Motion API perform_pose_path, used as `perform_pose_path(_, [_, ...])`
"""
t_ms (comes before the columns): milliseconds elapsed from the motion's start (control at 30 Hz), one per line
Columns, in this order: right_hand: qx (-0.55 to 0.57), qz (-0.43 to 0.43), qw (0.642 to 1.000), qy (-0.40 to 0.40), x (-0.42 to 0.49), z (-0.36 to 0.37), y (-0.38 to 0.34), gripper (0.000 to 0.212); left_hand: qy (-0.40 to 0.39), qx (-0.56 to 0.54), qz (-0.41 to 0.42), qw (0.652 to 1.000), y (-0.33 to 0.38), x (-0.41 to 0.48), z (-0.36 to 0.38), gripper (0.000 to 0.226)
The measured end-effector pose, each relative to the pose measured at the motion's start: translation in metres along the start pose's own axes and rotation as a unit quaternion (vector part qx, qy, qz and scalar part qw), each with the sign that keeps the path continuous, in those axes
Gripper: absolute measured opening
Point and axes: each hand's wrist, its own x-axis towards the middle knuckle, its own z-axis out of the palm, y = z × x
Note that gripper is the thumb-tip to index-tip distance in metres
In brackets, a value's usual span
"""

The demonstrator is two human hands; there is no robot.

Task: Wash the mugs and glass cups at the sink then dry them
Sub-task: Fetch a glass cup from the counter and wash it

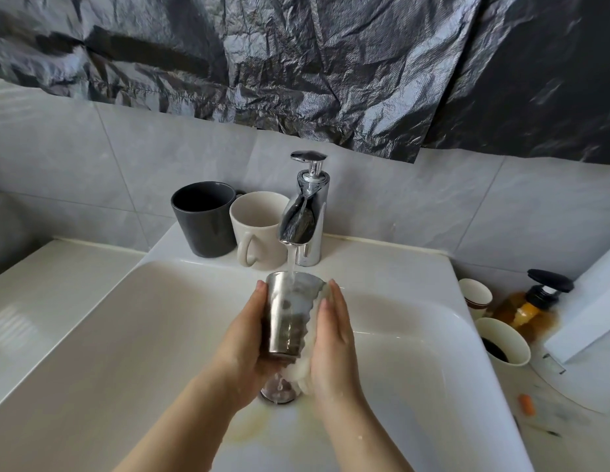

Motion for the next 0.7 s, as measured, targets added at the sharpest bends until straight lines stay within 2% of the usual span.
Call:
perform_pose_path(133, [-0.1,-0.04,0.994,-0.001,-0.006,0.005,-0.003,0.043,-0.027,0.05,0.008,0.998,0.006,-0.003,-0.001,0.051])
perform_pose_path(200, [-0.071,-0.042,0.997,-0.006,-0.001,0.003,-0.004,0.041,-0.023,0.063,0.0,0.998,0.009,-0.003,-0.004,0.056])
perform_pose_path(267, [-0.016,-0.004,1.0,-0.007,0.003,-0.003,-0.006,0.04,-0.017,0.046,-0.013,0.999,0.011,-0.002,-0.001,0.04])
perform_pose_path(333, [-0.012,0.02,1.0,-0.003,0.003,-0.008,-0.005,0.044,-0.006,0.018,-0.032,0.999,0.012,-0.003,0.003,0.033])
perform_pose_path(367, [-0.025,0.019,0.999,0.011,0.003,-0.009,-0.006,0.042,-0.006,0.009,-0.039,0.999,0.011,-0.003,0.002,0.034])
perform_pose_path(433, [-0.034,-0.008,0.998,0.054,0.004,-0.01,-0.004,0.023,-0.039,0.011,-0.046,0.998,0.012,-0.006,0.002,0.03])
perform_pose_path(500, [-0.028,-0.028,0.994,0.101,0.005,-0.008,-0.005,0.005,-0.083,0.031,-0.048,0.995,0.014,-0.009,0.001,0.017])
perform_pose_path(567, [-0.026,-0.043,0.989,0.137,0.007,-0.009,-0.008,0.006,-0.089,0.03,-0.054,0.994,0.018,-0.009,0.0,0.022])
perform_pose_path(700, [-0.01,-0.077,0.985,0.156,0.007,-0.017,-0.016,0.016,-0.044,0.015,-0.057,0.997,0.025,-0.006,-0.006,0.028])
